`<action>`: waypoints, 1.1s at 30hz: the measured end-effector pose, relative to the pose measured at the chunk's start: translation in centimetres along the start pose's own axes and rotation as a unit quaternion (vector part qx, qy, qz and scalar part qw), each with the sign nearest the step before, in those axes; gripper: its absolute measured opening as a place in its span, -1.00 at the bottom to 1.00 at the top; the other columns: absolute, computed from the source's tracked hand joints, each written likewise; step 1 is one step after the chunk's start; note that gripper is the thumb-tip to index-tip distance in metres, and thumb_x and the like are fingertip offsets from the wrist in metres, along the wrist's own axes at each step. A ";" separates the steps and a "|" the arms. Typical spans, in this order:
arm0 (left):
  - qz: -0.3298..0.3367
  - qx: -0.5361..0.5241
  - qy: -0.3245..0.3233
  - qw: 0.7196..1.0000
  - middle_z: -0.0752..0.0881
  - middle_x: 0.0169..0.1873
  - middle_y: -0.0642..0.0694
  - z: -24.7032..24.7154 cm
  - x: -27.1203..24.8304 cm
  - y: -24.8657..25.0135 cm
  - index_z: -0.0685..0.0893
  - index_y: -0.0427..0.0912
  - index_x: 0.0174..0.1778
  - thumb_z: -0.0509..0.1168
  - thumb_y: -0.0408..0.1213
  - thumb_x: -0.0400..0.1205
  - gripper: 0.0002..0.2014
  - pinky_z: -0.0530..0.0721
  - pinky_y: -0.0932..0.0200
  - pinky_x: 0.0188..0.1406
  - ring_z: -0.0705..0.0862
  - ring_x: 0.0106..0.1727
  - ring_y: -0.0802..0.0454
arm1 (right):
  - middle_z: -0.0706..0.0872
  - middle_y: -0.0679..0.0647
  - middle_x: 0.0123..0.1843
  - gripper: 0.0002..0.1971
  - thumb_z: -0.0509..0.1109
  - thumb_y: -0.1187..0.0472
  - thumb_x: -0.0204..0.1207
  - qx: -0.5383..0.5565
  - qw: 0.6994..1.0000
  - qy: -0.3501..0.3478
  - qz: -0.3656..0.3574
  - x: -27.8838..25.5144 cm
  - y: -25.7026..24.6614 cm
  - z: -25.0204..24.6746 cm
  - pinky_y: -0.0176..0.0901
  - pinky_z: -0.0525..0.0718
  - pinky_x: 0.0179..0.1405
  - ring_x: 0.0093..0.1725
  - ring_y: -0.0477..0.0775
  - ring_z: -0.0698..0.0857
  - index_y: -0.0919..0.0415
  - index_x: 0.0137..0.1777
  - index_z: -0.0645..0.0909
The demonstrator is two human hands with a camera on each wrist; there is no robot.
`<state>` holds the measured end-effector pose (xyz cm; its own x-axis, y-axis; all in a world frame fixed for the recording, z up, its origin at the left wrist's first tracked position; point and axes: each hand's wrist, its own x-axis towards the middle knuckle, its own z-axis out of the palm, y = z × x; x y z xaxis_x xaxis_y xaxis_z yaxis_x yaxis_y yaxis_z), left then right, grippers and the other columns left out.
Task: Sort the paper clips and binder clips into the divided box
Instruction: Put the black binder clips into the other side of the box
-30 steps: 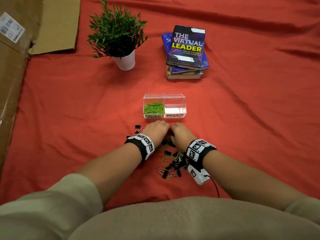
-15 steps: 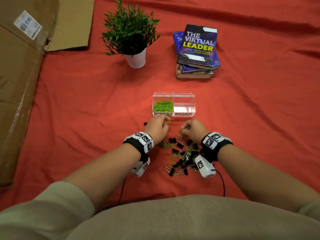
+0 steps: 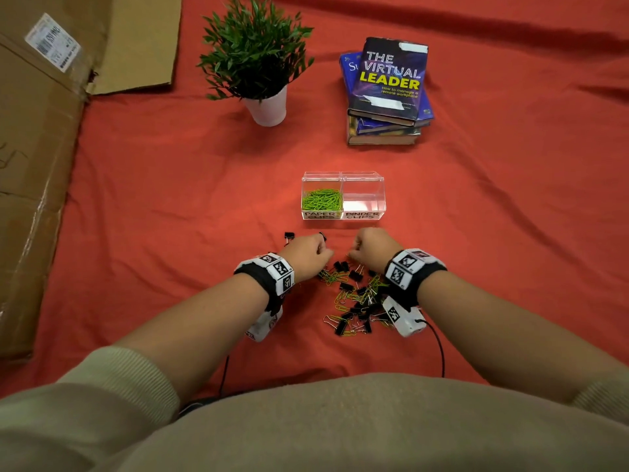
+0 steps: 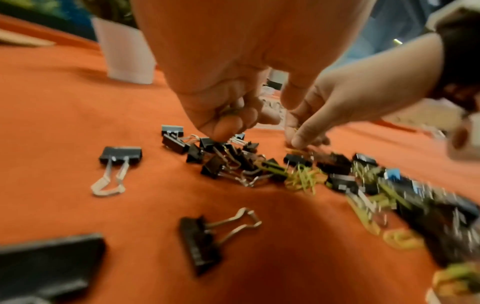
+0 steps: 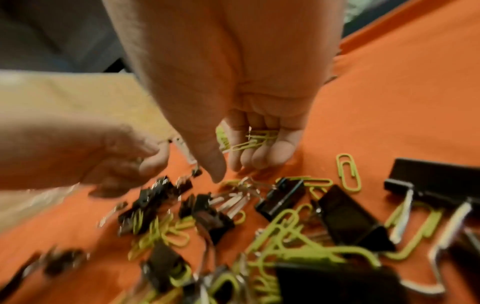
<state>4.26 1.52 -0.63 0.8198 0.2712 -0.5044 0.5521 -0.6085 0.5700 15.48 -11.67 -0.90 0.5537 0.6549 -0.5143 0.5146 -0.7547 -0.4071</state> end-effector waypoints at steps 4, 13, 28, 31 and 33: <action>0.088 0.146 -0.027 0.985 0.70 -0.06 -0.08 -0.2 -0.5 -0.7 0.61 -0.13 -0.05 0.32 -0.21 0.54 -0.88 0.59 0.11 -0.06 0.66 -0.01 -0.09 | 0.54 0.20 -0.12 -0.63 0.29 0.23 0.57 -0.113 0.993 -0.034 -0.015 0.6 -0.6 0.7 -0.11 0.54 -0.16 -0.14 0.17 0.57 0.17 -0.45 0.29; 0.141 0.233 -0.033 0.962 0.65 0.10 -0.12 0.3 -0.5 -1.6 0.64 -0.12 0.06 0.31 -0.11 0.61 -0.80 0.60 0.02 0.04 0.63 0.14 -0.14 | 0.69 0.08 -0.16 -0.85 0.15 0.33 0.61 0.161 0.987 -0.006 0.024 -0.1 0.4 -0.7 -0.06 0.66 -0.25 -0.25 0.03 0.65 0.18 -0.03 0.55; -0.009 -0.087 0.026 0.996 0.58 -0.35 -0.06 -1.4 -0.6 -1.2 0.53 -0.21 -0.02 0.06 -0.32 0.68 -0.85 0.43 0.14 -0.33 0.50 -0.33 -0.03 | 0.67 0.10 -0.09 -0.95 0.30 0.25 0.56 0.053 0.996 0.069 0.005 0.0 0.1 0.4 -0.04 0.67 -0.15 -0.14 0.12 0.67 0.18 -0.02 0.50; -0.018 -0.101 -0.005 0.995 0.53 -0.44 -0.04 -0.6 -0.8 -0.7 0.55 -0.12 -0.09 0.01 -0.39 0.65 -0.79 0.39 0.21 -0.48 0.43 -0.48 0.00 | 0.66 0.07 -0.08 -0.95 0.36 0.25 0.51 0.043 0.996 0.063 -0.037 -0.8 0.5 0.0 -0.13 0.60 -0.20 -0.13 0.09 0.67 0.17 -0.05 0.58; -0.006 -0.050 -0.023 0.998 0.54 -0.43 0.01 0.0 -1.1 0.0 0.60 -0.19 -0.06 0.03 -0.39 0.65 -0.77 0.40 0.24 -0.52 0.47 -0.47 0.05 | 0.68 0.10 -0.04 -0.95 0.39 0.23 0.49 0.006 0.997 0.023 -0.076 -1.5 0.3 0.7 -0.18 0.53 -0.17 -0.07 0.10 0.67 0.19 -0.10 0.63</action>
<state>3.35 1.25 -0.05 0.8063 0.2420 -0.5397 0.5762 -0.5275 0.6243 14.35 -12.86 -0.75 0.4995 0.7624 -0.4115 0.5868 -0.6472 -0.4867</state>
